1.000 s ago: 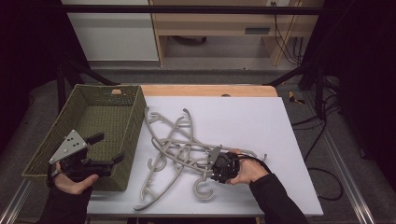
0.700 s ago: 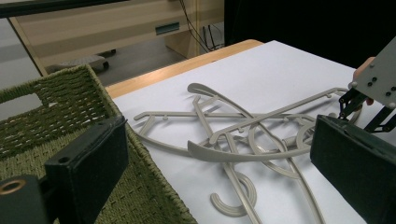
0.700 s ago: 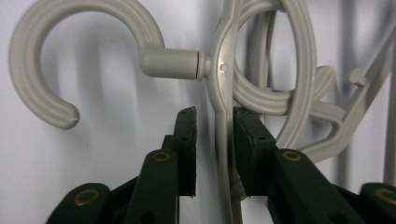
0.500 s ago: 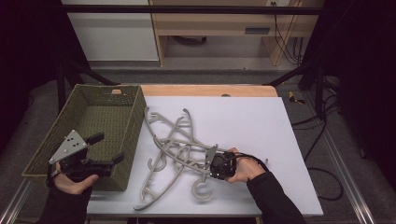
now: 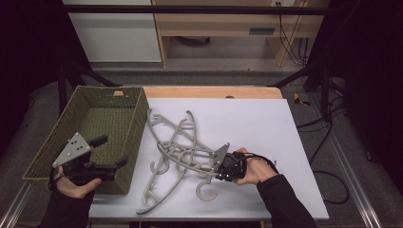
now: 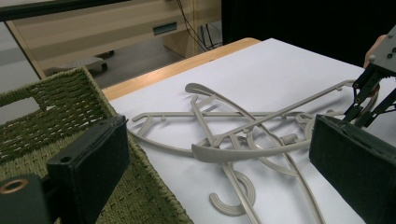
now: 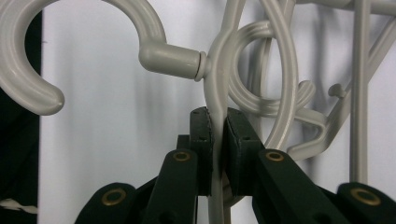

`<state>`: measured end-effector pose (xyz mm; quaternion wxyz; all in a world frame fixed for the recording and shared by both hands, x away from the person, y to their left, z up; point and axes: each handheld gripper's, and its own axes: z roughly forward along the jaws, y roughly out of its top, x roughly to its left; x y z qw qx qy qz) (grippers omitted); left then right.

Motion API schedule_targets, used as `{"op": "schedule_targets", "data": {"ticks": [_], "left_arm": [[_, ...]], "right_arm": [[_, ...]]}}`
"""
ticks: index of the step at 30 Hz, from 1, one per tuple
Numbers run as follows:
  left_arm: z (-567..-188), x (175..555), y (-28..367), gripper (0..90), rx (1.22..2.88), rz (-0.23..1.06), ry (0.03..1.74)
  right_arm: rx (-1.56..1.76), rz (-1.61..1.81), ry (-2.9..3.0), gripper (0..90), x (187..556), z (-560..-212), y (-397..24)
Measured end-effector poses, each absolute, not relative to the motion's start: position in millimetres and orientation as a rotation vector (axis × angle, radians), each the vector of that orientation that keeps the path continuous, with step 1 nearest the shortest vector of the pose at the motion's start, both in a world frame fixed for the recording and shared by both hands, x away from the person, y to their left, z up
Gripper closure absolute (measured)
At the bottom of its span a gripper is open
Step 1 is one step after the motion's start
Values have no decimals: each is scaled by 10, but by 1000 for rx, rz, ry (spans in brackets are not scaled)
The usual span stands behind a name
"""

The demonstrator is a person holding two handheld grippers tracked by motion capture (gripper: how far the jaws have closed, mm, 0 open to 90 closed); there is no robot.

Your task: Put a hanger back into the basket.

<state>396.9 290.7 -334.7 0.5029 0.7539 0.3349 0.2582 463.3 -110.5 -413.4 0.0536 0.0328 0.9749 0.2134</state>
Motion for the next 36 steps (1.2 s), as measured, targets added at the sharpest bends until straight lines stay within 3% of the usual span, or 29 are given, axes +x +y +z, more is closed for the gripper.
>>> {"op": "schedule_targets", "data": {"ticks": [19,36], "left_arm": [[-3313,3931,2781,54,1874,629,747],[-3273,3781,2087,101,2187,637,396]], "right_arm": [[133,802,2913,824,4576,-3748,-1175],[48,917,2970,824,4499,-3456,-1204]]}}
